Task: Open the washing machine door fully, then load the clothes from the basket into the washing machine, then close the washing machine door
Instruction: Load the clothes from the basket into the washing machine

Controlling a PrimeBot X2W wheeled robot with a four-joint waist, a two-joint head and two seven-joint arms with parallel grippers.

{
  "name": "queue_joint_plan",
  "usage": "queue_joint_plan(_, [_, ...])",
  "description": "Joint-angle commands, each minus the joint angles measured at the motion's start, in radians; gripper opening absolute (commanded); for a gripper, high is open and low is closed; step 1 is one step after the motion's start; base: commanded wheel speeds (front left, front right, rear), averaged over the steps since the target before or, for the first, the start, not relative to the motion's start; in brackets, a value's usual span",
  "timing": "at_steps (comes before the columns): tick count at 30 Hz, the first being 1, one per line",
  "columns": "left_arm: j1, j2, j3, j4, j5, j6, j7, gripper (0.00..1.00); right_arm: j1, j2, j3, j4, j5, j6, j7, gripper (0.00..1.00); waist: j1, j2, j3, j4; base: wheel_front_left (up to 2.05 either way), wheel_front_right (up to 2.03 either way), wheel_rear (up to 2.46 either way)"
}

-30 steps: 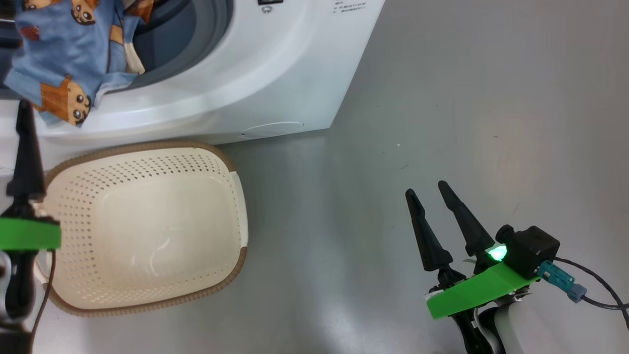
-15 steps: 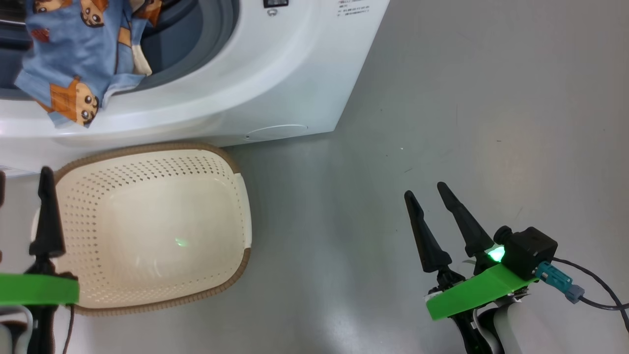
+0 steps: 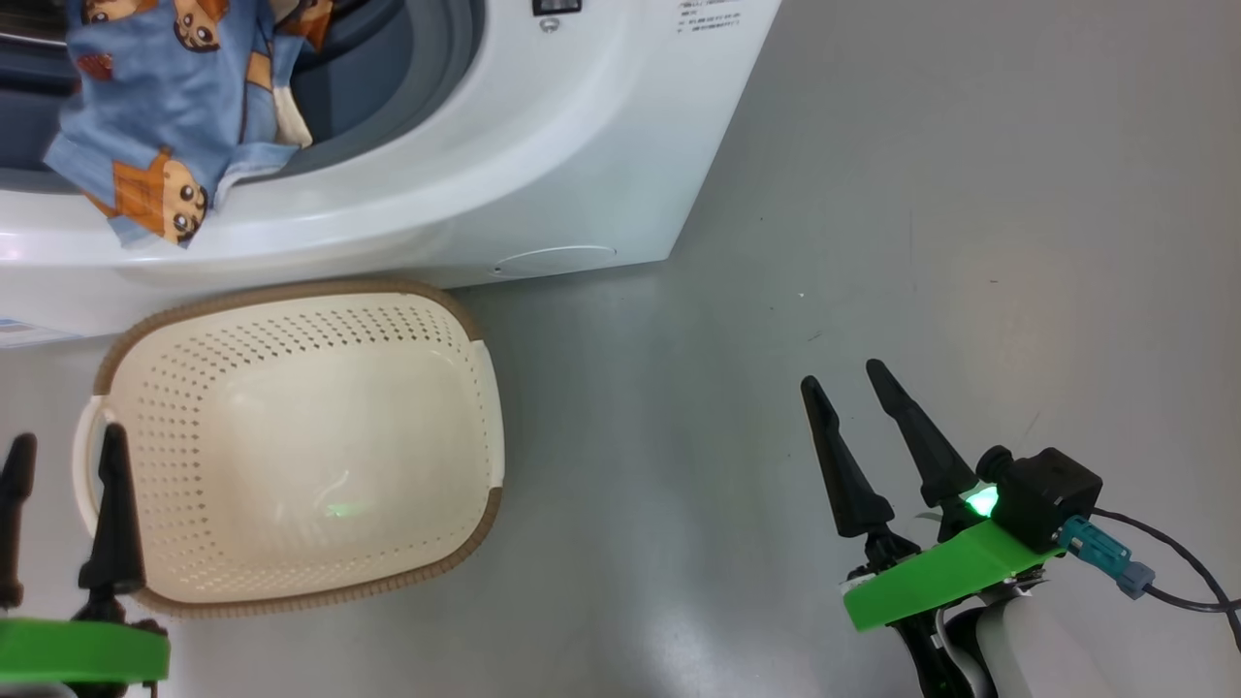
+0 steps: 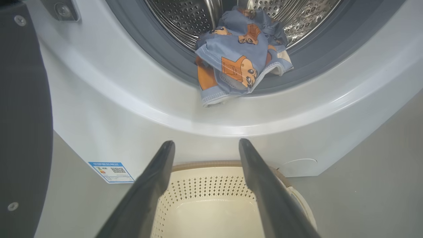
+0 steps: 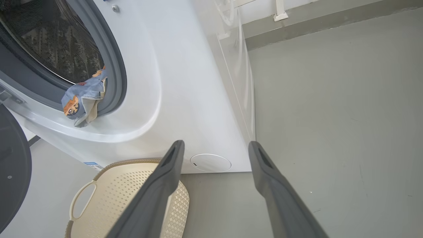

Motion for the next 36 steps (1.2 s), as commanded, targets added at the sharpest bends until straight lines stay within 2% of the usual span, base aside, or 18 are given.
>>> queue_joint_plan(1, [0.020,0.026,0.052,-0.014,0.009,-0.002,-0.005,1.00,0.025,0.003,0.021,-0.018,-0.012,0.003,-0.007,1.00,0.0000,-0.0001,0.000,0.002,0.00,0.00,0.00])
queue_joint_plan(23, [0.032,-0.012,0.070,0.018,0.025,-0.021,-0.005,1.00,0.023,0.003,0.024,-0.009,-0.010,0.003,-0.007,1.00,0.0000,-0.0001,-0.011,-0.003,0.00,0.00,0.00])
queue_joint_plan(36, [-0.098,0.034,0.015,0.020,0.027,-0.029,0.018,1.00,0.021,0.003,0.032,-0.010,0.002,0.003,-0.007,1.00,0.0000,-0.0001,-0.015,-0.016,0.00,0.00,0.00])
